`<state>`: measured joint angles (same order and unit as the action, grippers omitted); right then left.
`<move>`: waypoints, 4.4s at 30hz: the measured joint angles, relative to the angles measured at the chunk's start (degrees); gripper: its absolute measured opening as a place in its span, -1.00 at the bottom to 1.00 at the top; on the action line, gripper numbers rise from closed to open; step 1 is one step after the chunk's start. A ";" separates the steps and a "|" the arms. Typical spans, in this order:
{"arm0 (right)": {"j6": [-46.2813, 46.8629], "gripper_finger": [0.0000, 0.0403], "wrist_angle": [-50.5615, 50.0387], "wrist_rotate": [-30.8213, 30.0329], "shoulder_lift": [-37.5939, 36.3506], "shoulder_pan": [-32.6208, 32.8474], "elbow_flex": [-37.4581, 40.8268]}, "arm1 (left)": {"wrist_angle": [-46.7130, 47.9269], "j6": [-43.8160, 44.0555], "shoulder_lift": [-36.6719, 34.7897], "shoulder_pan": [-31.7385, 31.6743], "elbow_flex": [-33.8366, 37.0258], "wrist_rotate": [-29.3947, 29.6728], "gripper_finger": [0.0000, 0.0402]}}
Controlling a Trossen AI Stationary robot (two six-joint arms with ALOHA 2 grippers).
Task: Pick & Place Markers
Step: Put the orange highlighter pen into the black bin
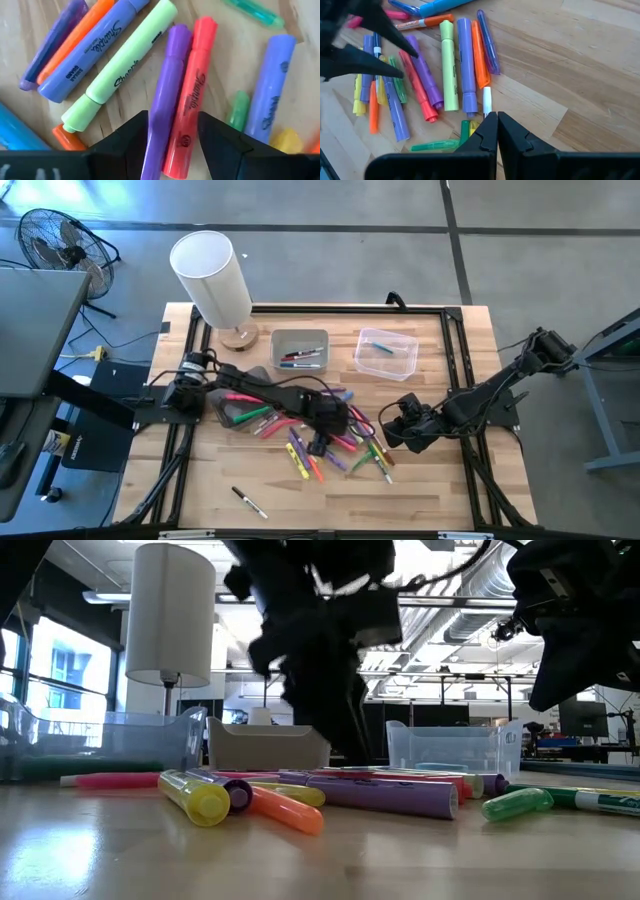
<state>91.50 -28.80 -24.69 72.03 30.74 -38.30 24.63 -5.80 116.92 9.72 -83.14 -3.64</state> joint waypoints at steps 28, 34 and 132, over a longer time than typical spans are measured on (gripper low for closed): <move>-0.02 -1.00 0.03 0.85 0.00 0.00 0.00 | 5.98 0.08 -0.09 1.17 -3.66 -0.29 -0.69; -0.02 -1.00 0.03 0.85 0.00 0.00 0.00 | 6.87 0.16 -0.09 1.20 -3.64 -0.88 -0.69; -27.89 -1.00 0.07 -1.77 0.38 -4.33 0.04 | 23.64 41.63 -47.80 -8.97 31.77 8.10 -0.72</move>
<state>63.61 -28.73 -26.45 72.41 26.41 -38.26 48.27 35.83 69.12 0.75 -51.38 4.46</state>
